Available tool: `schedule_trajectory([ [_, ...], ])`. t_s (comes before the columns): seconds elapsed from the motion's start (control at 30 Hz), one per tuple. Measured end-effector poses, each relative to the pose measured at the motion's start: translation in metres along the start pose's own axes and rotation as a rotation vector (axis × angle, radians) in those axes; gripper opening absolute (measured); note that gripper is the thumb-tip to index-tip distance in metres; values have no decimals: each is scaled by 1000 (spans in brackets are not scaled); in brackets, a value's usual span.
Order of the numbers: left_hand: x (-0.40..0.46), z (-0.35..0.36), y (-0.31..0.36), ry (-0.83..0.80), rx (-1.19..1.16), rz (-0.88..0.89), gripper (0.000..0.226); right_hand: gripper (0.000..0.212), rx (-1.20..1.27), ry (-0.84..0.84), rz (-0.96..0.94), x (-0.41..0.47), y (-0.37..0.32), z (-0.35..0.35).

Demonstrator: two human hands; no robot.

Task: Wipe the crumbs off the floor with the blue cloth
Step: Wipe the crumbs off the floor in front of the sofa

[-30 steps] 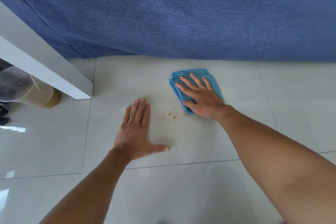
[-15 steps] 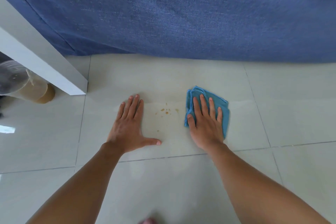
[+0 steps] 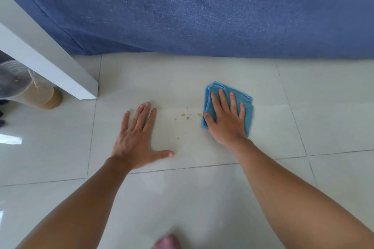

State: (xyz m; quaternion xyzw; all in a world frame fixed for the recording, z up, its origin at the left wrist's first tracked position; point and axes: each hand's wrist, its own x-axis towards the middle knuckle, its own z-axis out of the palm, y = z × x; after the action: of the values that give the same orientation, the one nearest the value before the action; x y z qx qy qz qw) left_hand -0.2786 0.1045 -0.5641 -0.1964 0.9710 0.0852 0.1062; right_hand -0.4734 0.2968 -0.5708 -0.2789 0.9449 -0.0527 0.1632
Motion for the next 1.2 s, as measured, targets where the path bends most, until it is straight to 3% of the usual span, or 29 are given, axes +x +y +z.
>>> schedule_trajectory([
  [0.13,-2,-1,-2,-19,17,28,144,68,-12,-6,-5,-3,3,0],
  [0.27,-1,0,-4,0,11,25,143,75,99,94,225,-62,-26,27],
  [0.33,0,1,-4,5,11,28,143,77,115,84,248,-88,-43,38],
  [0.5,2,1,-5,-5,19,31,144,80,63,66,189,-61,-41,29],
  [0.73,1,-1,-4,-14,18,20,143,73,-23,-35,-151,20,-36,-1],
  [0.97,1,-1,-4,-1,17,22,142,73,-26,-20,-199,-12,-29,8],
  [1.2,2,-1,-4,-16,23,20,142,71,-73,2,-261,13,-20,0],
])
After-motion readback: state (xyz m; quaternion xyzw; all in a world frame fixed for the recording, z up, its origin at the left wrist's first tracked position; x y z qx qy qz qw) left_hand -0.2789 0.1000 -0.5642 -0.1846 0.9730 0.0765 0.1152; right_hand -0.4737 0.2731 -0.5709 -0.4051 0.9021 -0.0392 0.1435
